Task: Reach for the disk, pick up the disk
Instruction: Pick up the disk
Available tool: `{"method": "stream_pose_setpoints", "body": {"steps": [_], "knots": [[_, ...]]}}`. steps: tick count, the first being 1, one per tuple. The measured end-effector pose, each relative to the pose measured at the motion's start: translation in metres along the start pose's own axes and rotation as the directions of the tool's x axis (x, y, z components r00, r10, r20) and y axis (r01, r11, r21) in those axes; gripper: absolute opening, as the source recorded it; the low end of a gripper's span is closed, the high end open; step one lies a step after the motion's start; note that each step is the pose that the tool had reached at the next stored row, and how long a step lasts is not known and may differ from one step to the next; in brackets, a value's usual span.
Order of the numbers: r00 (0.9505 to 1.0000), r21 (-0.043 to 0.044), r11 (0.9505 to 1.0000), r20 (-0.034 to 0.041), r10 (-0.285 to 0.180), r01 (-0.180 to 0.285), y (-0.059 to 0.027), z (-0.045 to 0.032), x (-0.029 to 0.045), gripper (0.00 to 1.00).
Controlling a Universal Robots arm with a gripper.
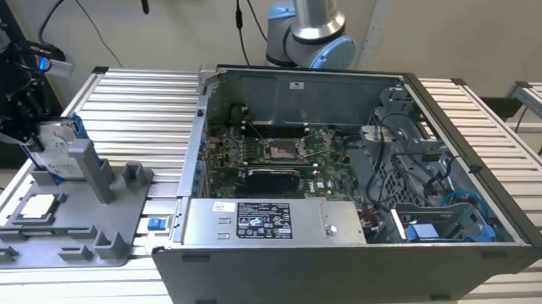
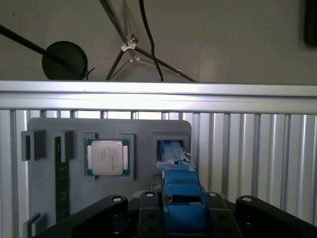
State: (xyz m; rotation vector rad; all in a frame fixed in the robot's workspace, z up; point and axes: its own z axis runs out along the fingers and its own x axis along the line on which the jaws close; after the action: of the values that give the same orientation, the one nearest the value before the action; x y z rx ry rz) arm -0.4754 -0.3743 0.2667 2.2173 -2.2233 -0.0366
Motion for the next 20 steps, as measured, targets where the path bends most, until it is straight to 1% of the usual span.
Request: {"method": "stream_pose_setpoints", "body": {"steps": [20], "knots": [[1.0, 0.0001, 1.0, 0.0021, 0.0, 0.0, 0.0001, -0.0003, 0.0, 0.0]]}}
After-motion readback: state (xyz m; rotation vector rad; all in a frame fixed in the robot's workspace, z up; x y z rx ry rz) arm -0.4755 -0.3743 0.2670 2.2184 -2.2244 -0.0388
